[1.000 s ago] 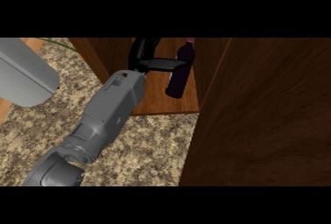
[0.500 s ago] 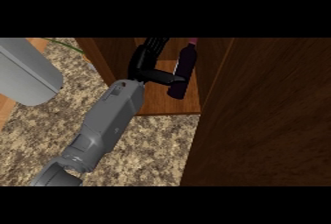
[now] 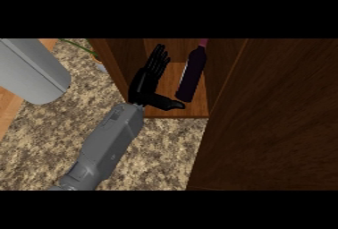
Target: Pick up the wine, place it into the cabinet and close the cabinet
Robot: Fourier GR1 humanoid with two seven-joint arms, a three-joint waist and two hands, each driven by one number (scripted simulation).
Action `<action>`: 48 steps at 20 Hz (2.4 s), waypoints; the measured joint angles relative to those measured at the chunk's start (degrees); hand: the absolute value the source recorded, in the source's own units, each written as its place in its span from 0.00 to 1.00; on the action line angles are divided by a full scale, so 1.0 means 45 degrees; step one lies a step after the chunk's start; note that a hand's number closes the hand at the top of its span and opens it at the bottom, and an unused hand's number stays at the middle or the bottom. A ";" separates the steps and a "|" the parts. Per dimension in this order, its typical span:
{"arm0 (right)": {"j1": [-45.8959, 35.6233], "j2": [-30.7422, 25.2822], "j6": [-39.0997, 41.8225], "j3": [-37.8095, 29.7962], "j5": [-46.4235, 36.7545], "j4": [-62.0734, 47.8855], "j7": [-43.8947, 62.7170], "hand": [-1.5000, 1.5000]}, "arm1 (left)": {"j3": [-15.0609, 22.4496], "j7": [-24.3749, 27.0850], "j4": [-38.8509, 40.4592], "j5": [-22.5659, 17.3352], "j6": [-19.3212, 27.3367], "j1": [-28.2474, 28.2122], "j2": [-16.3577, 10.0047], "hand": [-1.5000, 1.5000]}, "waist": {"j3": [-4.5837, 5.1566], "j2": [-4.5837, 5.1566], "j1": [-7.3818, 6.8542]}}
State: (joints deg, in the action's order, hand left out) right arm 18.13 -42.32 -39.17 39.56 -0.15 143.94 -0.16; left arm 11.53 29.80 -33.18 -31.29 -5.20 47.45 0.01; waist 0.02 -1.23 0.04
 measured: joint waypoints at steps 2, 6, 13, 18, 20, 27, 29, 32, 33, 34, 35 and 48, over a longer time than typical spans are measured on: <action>-0.0039 -0.0044 -0.0071 -0.0040 -0.0002 0.0009 0.0080 0.00 | 0.0342 -0.0118 -0.0793 -0.0079 0.0073 -0.0730 -0.0002 0.00 | 0.0004 0.0002 -0.0077; -0.0093 -0.0136 -0.0190 -0.0034 -0.0014 0.0020 0.0197 0.00 | 0.1010 -0.0349 -0.2414 -0.0188 0.0388 -0.2315 -0.0005 0.00 | 0.0009 0.0016 -0.0146; 0.0202 -0.0579 -0.0117 -0.0200 -0.0018 0.0011 0.0008 0.00 | 0.1651 -0.1117 -0.5929 -0.0429 0.0435 -0.5340 -0.0694 0.00 | 0.0000 0.0066 -0.0161; 0.0054 -0.0957 0.0357 0.0031 -0.0024 -0.0012 -0.0079 0.00 | 0.1720 -0.1546 -0.7979 -0.0769 0.0065 -0.7099 -0.1460 0.00 | 0.0003 0.0126 -0.0139; 0.0036 -0.1153 0.0616 0.0070 -0.0008 -0.0006 -0.0159 0.00 | 0.1713 -0.1689 -0.8784 -0.0897 -0.0144 -0.7783 -0.1874 0.00 | 0.0003 0.0138 -0.0135; -0.0122 -0.2025 0.2410 0.1018 0.0093 -0.0035 -0.0587 1.00 | 0.1070 -0.1522 -1.0140 -0.1053 -0.0502 -0.8928 -0.3030 0.00 | 0.0001 0.0172 -0.0170; -0.0203 -0.2304 0.3015 0.1356 0.0111 -0.0052 -0.0789 1.00 | 0.0738 -0.1386 -1.0242 -0.1182 -0.0787 -0.9130 -0.3388 0.00 | 0.0005 0.0187 -0.0138; -0.0309 -0.2454 0.3488 0.1788 0.0123 -0.0057 -0.0767 1.00 | 0.0187 -0.1308 -1.0489 -0.1425 -0.1189 -0.9482 -0.4013 0.00 | 0.0015 0.0193 -0.0107; -0.0344 -0.2424 0.3573 0.1873 0.0128 -0.0072 -0.0727 1.00 | -0.0001 -0.1387 -1.0601 -0.1552 -0.1276 -0.9582 -0.4216 0.00 | 0.0015 0.0199 -0.0111; -0.0317 -0.2460 0.3623 0.1972 0.0129 -0.0072 -0.0727 1.00 | -0.0187 -0.1410 -1.0740 -0.1671 -0.1394 -0.9762 -0.4432 0.00 | 0.0015 0.0191 -0.0098; -0.0419 -0.2494 0.3709 0.1968 0.0132 -0.0062 -0.0642 1.00 | -0.0404 -0.1445 -1.0723 -0.1811 -0.1539 -0.9768 -0.4612 0.00 | 0.0017 0.0203 -0.0087; -0.1536 -0.2253 0.4328 0.2200 0.0143 -0.0066 0.0522 1.00 | -0.2063 -0.1844 -1.0441 -0.2893 -0.3123 -1.0108 -0.6243 0.00 | 0.0061 0.0266 -0.0160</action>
State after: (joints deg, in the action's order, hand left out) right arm 11.22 -52.46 -19.70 49.46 0.49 143.64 2.18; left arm 2.24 21.50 -80.16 -44.31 -19.25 1.96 -28.08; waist 0.29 -0.03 -0.68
